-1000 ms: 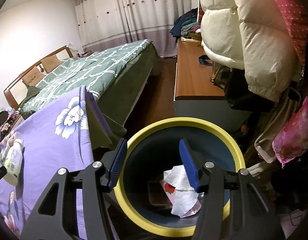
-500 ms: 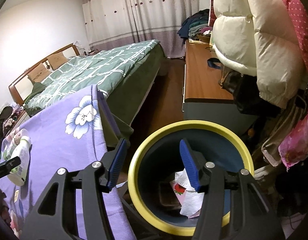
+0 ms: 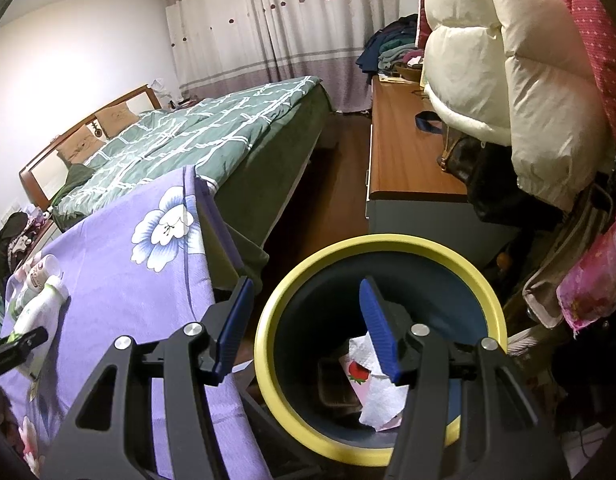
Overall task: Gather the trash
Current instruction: 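Grasp the coconut water bottle with the left tool and lift it, then carry the coconut bottle over the yellow bin and open the left tool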
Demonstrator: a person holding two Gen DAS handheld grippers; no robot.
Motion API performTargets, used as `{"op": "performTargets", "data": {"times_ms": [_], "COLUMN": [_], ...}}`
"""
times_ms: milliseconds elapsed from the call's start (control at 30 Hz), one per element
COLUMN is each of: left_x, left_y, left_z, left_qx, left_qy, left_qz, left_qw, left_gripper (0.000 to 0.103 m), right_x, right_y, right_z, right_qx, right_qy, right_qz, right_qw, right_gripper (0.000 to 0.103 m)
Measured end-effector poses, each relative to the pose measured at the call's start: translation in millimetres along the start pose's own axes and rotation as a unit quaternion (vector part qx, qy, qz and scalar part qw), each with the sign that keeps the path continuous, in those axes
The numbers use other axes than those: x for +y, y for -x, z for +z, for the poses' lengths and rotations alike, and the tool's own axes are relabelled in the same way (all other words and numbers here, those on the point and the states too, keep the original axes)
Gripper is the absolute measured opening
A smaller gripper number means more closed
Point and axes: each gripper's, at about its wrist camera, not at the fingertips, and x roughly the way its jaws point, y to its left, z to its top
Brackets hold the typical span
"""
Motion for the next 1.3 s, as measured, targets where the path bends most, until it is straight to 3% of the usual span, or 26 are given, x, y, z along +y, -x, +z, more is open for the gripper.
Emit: {"op": "performTargets", "data": {"times_ms": [333, 500, 967, 1200, 1233, 1300], "left_x": [-49, -96, -251, -304, -309, -314], "left_y": [65, 78, 26, -5, -9, -9], "left_z": [-13, -6, 13, 12, 14, 14], "left_qx": [-0.046, -0.059, -0.010, 0.008, 0.006, -0.008], "left_qy": [-0.053, -0.095, -0.192, -0.208, -0.208, -0.204], "left_qz": [-0.060, -0.097, -0.195, -0.212, -0.212, -0.204], "left_qw": [0.9957, 0.9890, 0.9617, 0.9548, 0.9550, 0.9574], "left_gripper": [0.051, 0.051, 0.051, 0.052, 0.053, 0.078], "right_x": [-7, -22, -86, -109, -112, -116], "right_y": [18, 30, 58, 62, 62, 62], "right_z": [-5, -6, -17, -21, -21, -21], "right_qx": [-0.009, -0.013, -0.019, -0.015, -0.015, -0.015], "right_qy": [0.002, -0.002, -0.026, -0.040, -0.042, -0.045], "right_qz": [0.003, -0.006, -0.046, -0.063, -0.065, -0.067], "right_qw": [1.000, 1.000, 0.998, 0.997, 0.997, 0.997], "right_gripper": [0.053, 0.053, 0.053, 0.053, 0.053, 0.053]}}
